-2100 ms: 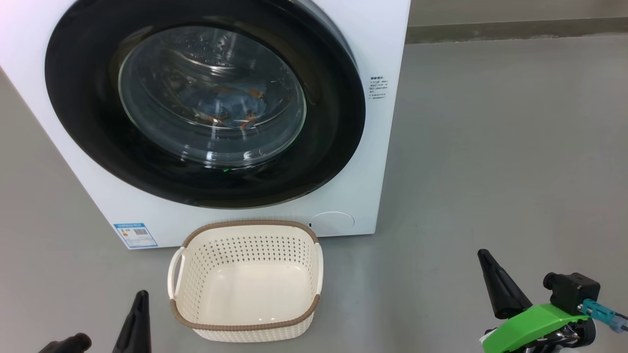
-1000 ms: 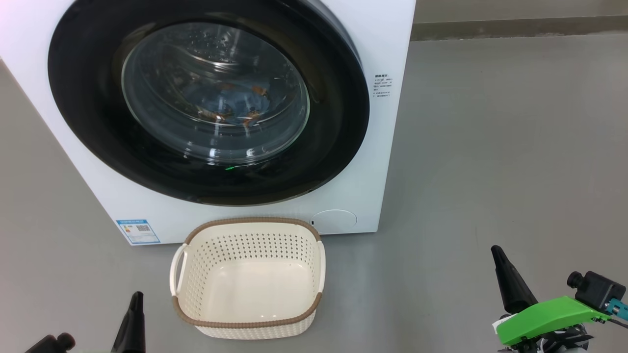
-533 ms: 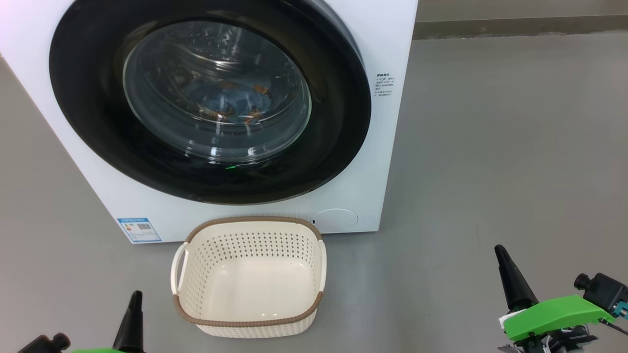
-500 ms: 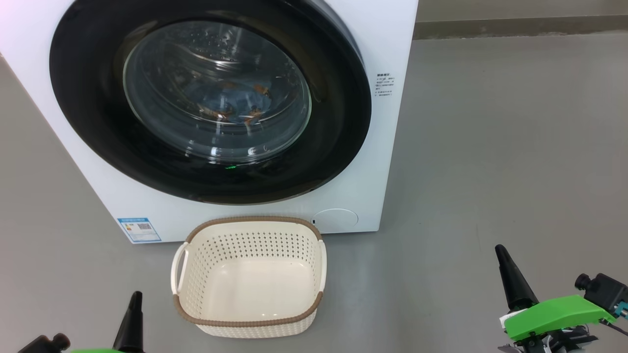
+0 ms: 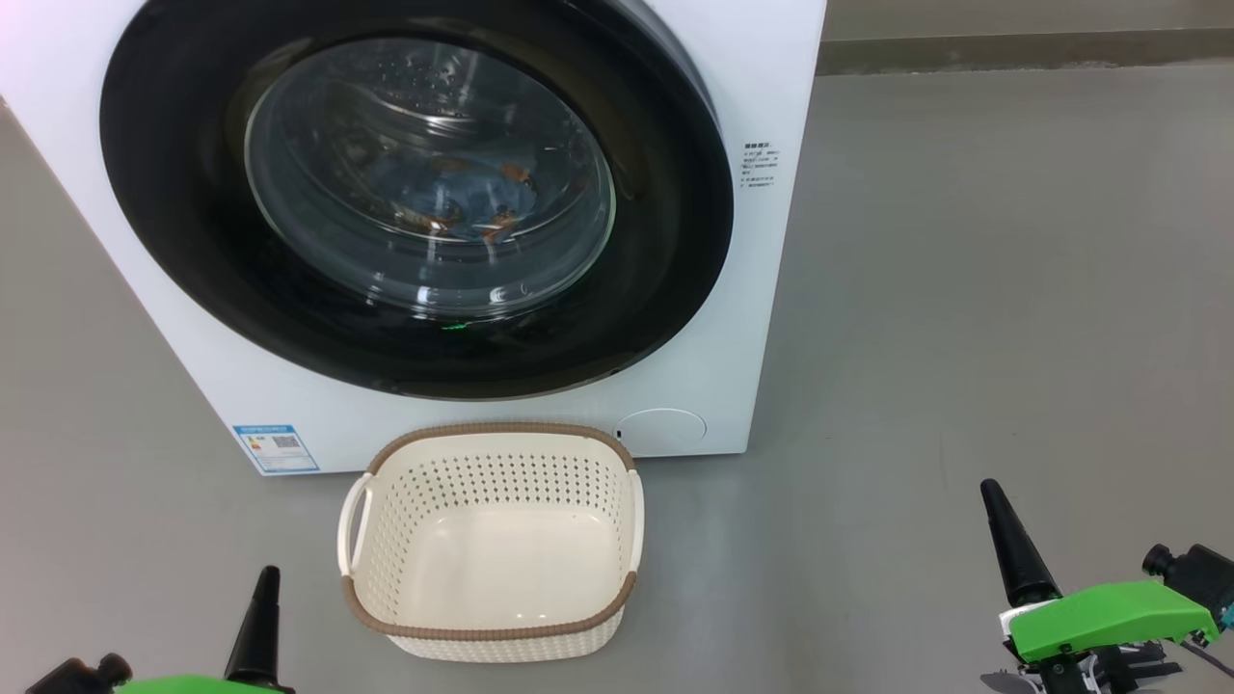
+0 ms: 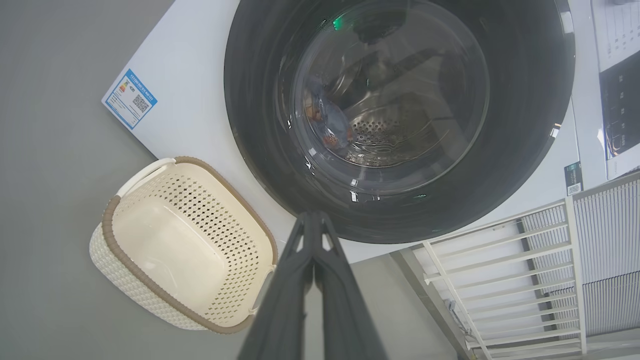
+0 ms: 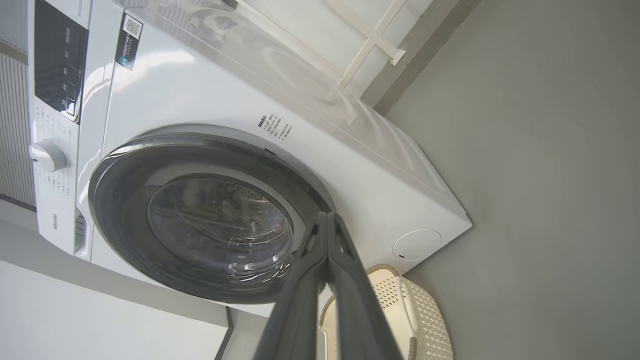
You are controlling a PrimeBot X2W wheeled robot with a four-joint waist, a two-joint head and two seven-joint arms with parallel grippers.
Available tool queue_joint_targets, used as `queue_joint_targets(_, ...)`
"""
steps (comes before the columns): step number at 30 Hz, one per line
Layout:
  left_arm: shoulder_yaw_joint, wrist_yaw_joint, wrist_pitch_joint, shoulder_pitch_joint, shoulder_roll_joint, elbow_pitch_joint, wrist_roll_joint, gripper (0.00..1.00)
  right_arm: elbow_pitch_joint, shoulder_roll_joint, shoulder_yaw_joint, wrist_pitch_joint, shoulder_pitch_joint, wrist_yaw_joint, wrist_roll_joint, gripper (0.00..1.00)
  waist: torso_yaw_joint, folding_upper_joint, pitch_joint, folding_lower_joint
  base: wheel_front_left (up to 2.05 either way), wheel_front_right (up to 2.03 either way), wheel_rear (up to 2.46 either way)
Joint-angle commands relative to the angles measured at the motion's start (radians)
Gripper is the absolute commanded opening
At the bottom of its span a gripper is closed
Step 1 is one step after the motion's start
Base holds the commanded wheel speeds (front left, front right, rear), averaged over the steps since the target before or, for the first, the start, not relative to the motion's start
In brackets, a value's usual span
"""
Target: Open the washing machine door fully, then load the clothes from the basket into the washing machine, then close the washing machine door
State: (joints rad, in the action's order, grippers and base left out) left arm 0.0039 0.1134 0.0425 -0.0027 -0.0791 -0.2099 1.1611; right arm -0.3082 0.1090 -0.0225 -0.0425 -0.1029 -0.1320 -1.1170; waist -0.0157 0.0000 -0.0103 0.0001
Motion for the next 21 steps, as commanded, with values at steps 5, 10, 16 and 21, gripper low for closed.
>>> queue_joint_targets(5, 0.034, 0.008, -0.020, -0.052, -0.008, 0.012, 0.053, 0.00, 0.032, -0.003, -0.005, 0.019, -0.019, 0.001, -0.058, 0.00, 0.002, 0.0000, 0.001, -0.0001, 0.00, 0.00, 0.00)
queue_joint_targets(10, 0.043, 0.009, -0.035, -0.058, -0.004, 0.006, 0.095, 0.00, 0.035, -0.009, -0.015, 0.034, -0.019, 0.001, -0.105, 0.00, 0.003, 0.0000, 0.002, -0.0001, 0.00, 0.00, 0.00)
queue_joint_targets(16, 0.053, 0.010, -0.052, -0.066, 0.001, -0.001, 0.145, 0.00, 0.038, -0.016, -0.026, 0.052, -0.018, 0.001, -0.160, 0.00, 0.005, 0.0000, 0.003, -0.0001, 0.00, 0.00, 0.00)
queue_joint_targets(21, 0.061, 0.010, -0.067, -0.073, 0.005, -0.006, 0.188, 0.00, 0.040, -0.022, -0.035, 0.066, -0.017, 0.001, -0.207, 0.00, 0.006, 0.0000, 0.004, -0.0001, 0.00, 0.00, 0.00)
